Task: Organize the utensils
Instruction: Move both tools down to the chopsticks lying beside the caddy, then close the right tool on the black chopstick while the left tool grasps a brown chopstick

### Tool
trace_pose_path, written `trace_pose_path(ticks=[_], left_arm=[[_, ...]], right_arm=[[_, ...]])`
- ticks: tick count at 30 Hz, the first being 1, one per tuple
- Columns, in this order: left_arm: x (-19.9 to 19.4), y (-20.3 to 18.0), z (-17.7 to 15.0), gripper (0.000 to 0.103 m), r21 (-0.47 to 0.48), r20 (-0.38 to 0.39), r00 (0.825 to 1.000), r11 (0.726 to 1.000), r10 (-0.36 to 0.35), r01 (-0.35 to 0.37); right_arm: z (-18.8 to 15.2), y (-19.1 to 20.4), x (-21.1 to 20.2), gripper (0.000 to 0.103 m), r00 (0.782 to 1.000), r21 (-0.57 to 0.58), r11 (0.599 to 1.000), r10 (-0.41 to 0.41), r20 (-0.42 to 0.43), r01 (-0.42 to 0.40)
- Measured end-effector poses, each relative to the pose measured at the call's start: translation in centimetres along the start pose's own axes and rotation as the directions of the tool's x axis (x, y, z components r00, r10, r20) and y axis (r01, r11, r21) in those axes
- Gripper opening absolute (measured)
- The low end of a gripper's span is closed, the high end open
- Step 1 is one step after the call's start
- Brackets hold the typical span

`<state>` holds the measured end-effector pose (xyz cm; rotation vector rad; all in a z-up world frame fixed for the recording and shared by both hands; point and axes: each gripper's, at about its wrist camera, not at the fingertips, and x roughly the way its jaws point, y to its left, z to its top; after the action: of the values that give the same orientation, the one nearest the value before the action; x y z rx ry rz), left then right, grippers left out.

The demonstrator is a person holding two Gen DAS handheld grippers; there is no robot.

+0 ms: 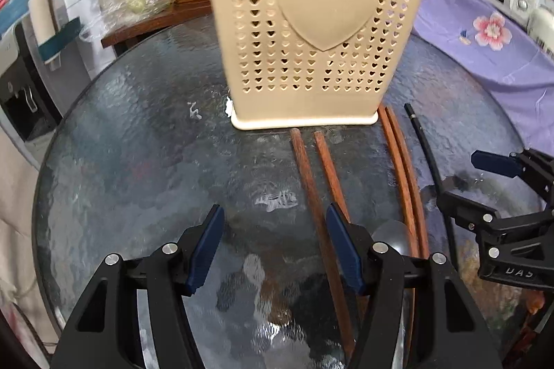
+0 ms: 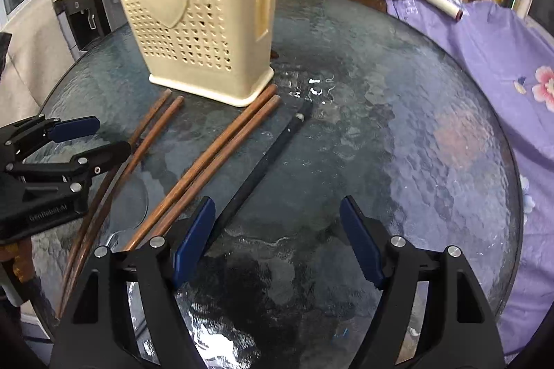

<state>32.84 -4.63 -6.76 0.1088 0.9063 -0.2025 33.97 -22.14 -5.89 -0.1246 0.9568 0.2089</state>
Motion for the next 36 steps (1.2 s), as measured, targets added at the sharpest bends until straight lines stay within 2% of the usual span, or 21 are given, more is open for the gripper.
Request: trace_pose_path(ticks=[9, 15, 21, 24, 32, 36], left_arm=[[1.3, 1.1, 1.7, 0.055, 0.001, -0.024, 0.999, 1.0, 0.029, -0.029], [2.4, 2.4, 3.2, 0.054, -0.049, -0.043, 0.999, 0.998, 0.026, -0.028], [3.3, 2.5, 4.4, 0.048, -0.057, -0.048, 0.998, 0.997, 0.041, -0.044], [3.5, 2.4, 4.7, 0.042, -0.056, -0.047, 0.998, 0.997, 0.043, -0.046], [3.2, 1.4, 4.2, 0.02, -0.036, -0.038, 0.998, 0.998, 0.047, -0.049], [2.9, 0.8, 3.9, 0.011, -0.029, -0.038, 0.998, 0.998, 0.046, -0.047]], right_arm=[[1.8, -1.2, 1.5, 0.064, 1.0, 0.08, 0.997, -0.007, -0.03, 0.009], [4.3, -1.9, 2.9, 0.052, 0.999, 0.128, 0.991, -0.018, -0.038, 0.023], [6.0, -1.9, 4.1, 0.04, 0.999, 0.159, 0.987, -0.03, -0.029, 0.035], [6.5, -1.5, 4.4, 0.036, 0.998, 0.144, 0.988, -0.051, -0.024, 0.054], [6.0, -0.1, 4.0, 0.013, 0.998, 0.104, 0.993, -0.059, -0.008, 0.059], [5.7, 0.1, 3.8, 0.011, 0.999, 0.097, 0.994, -0.053, -0.006, 0.053]])
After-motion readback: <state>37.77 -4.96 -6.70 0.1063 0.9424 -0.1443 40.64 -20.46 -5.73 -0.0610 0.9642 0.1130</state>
